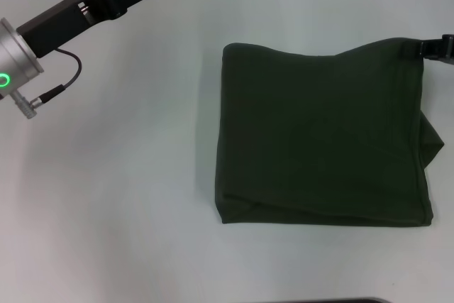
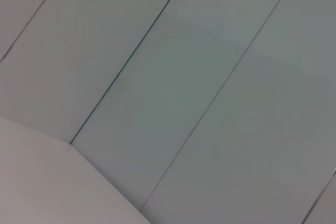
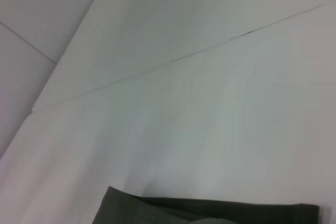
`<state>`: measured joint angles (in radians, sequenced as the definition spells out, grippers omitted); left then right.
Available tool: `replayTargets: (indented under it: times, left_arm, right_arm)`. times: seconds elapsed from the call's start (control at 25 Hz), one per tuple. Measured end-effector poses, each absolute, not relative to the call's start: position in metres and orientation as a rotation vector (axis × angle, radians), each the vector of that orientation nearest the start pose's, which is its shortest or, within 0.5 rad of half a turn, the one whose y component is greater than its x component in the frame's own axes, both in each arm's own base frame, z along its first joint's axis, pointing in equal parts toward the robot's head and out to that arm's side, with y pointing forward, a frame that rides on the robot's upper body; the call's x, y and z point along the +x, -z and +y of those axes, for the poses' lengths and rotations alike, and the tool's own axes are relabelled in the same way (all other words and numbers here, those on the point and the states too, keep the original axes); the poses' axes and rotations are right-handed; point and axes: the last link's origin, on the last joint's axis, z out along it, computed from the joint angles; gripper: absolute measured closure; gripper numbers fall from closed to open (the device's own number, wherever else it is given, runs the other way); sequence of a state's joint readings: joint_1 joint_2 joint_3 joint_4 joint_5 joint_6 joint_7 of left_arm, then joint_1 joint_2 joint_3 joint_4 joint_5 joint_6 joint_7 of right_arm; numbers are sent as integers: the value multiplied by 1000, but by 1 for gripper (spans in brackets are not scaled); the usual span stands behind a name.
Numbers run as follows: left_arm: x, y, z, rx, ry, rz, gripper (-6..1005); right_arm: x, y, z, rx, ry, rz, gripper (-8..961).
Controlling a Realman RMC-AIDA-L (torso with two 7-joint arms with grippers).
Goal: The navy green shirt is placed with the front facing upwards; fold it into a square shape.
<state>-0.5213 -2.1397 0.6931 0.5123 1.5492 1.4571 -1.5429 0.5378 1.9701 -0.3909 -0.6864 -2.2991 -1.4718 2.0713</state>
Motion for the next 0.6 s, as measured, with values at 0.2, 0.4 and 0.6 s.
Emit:
replayTargets:
  times: [0.2, 0.4, 0.6]
  left_arm:
    - [-237, 6, 347, -2273, 1301, -1033, 49]
    - [-237, 5, 348, -2273, 1304, -1033, 50]
    - [-237, 5, 348, -2272, 1305, -1034, 49]
  right_arm:
    - [333, -76, 346, -2160, -579, 1563, 913]
    - [337, -77, 347, -2140, -555, 1564, 913]
    - [337, -66, 348, -2142, -525, 1570, 914]
